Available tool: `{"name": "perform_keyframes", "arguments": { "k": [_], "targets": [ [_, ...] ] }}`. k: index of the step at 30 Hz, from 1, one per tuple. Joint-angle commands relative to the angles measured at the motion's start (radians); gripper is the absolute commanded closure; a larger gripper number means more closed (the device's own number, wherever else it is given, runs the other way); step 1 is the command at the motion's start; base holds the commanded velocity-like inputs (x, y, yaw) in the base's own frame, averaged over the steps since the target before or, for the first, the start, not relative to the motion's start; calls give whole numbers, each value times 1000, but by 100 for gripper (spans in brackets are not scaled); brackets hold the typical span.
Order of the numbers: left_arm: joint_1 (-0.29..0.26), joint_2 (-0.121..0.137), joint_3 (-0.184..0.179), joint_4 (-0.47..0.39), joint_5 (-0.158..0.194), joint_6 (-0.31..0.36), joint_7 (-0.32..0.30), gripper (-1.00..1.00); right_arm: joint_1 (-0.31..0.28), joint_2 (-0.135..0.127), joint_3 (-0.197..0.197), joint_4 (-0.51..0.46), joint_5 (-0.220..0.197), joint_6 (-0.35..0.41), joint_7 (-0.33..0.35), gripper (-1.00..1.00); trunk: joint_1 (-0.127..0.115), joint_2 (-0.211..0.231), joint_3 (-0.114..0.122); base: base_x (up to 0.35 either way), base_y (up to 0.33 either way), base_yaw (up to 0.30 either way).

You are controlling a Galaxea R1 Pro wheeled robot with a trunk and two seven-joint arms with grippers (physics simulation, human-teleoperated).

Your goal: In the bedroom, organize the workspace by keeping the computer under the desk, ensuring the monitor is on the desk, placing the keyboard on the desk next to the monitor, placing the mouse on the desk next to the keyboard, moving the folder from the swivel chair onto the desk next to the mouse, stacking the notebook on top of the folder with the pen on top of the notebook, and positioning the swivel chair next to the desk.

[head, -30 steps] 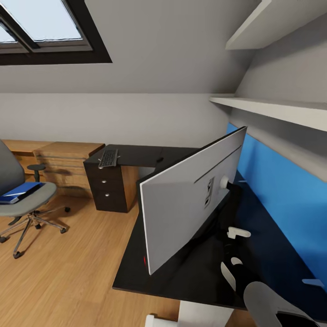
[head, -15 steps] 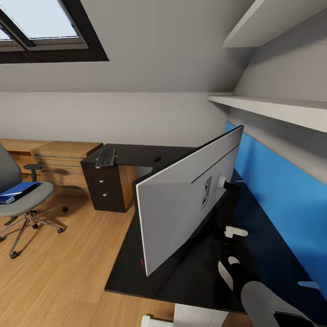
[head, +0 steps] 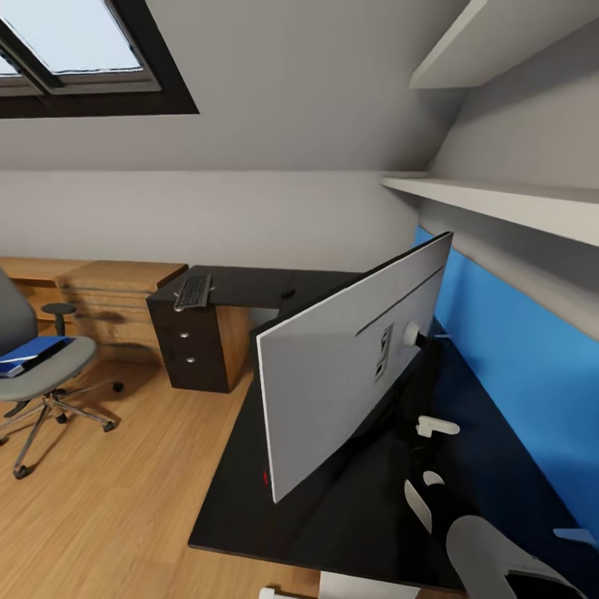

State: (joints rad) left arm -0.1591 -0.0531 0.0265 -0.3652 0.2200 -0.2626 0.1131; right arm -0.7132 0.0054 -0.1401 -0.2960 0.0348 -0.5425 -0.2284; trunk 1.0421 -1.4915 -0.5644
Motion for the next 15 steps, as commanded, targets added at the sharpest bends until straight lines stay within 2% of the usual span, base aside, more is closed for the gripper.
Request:
{"name": "perform_keyframes", "arguments": {
  "k": [1,15],
  "targets": [
    [0,-1,3,0,1,-3,1,-100,0,-1,8,9,-33,-12,-5,100,6,0,-1,94,0,0],
    [0,-1,3,0,1,-3,2,-100,0,0,8,9,-33,-12,-5,100,6,0,-1,18,0,0]
  ]
}}
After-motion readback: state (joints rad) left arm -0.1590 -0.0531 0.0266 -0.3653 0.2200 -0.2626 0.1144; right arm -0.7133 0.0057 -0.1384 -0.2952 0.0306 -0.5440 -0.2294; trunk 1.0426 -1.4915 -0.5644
